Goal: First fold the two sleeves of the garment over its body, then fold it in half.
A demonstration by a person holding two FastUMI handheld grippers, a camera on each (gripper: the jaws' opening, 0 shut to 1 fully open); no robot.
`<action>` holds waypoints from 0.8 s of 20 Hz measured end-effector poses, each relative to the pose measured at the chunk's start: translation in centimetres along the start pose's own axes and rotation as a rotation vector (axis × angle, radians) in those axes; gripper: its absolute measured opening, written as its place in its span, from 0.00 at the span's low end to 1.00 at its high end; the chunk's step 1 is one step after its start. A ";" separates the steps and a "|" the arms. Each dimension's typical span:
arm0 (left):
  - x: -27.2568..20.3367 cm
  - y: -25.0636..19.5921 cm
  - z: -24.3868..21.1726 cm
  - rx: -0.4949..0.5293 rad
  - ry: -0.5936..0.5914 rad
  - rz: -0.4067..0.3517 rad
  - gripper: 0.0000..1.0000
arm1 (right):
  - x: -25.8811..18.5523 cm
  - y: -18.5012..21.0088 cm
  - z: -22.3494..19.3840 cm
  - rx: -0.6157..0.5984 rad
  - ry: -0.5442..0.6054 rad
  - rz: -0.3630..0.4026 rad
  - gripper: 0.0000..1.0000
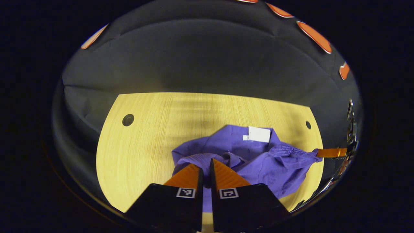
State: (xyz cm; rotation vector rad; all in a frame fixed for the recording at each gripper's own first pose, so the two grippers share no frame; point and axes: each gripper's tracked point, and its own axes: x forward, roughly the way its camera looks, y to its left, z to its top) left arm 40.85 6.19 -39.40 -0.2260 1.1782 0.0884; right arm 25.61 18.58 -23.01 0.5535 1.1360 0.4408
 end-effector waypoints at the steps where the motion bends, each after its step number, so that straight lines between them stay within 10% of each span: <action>1: 0.2 0.6 0.5 0.000 -0.023 0.029 0.20 | 0.4 -0.1 1.0 0.041 -0.020 0.001 0.10; 5: 0.2 2.2 4.2 0.052 -0.148 0.093 0.34 | 1.1 0.3 3.0 0.079 -0.095 0.018 0.21; 9: -2.2 0.9 5.6 0.074 -0.235 0.063 0.60 | -0.1 0.0 4.3 0.052 -0.186 -0.013 0.69; 11: -3.5 0.0 5.9 0.075 -0.271 0.044 0.81 | -1.6 0.1 4.8 0.029 -0.242 -0.031 0.71; 16: -8.7 -0.8 5.7 0.069 -0.359 -0.058 0.85 | -6.5 0.8 4.8 -0.085 -0.378 -0.077 0.98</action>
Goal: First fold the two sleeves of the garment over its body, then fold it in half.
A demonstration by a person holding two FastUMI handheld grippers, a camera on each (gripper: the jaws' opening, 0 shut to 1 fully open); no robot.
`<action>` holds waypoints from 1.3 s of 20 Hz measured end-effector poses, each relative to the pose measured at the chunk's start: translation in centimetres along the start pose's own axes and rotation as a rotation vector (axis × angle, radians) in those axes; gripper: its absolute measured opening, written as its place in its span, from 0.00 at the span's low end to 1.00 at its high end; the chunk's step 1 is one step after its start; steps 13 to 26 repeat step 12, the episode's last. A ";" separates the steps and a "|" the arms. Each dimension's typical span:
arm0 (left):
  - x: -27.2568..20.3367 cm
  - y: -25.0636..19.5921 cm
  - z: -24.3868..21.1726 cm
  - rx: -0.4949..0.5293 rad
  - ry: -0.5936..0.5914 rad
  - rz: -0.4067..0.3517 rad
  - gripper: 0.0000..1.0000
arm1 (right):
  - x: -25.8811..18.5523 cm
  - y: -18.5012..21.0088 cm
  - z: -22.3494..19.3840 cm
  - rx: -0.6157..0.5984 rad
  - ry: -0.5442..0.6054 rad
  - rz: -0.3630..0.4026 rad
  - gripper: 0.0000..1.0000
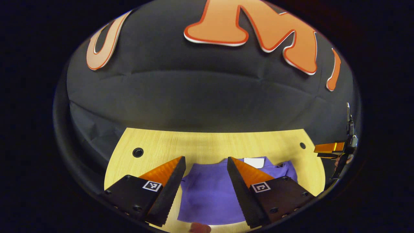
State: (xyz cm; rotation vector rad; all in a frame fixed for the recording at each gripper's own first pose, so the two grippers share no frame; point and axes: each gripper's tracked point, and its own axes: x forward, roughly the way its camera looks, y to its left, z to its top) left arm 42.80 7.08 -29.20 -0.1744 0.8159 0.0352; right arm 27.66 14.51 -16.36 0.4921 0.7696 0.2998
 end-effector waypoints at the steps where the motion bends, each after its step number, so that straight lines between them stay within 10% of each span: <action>1: -1.2 -0.2 -0.2 0.029 -0.013 -0.026 0.86 | -1.1 0.5 0.3 -0.027 -0.040 -0.003 0.98; 12: -14.6 0.3 0.4 0.221 -0.332 0.096 1.00 | -12.9 5.7 -1.6 -0.209 -0.304 0.015 0.97; 26: -14.6 0.3 0.4 0.221 -0.332 0.096 1.00 | -12.9 5.7 -1.6 -0.209 -0.304 0.015 0.97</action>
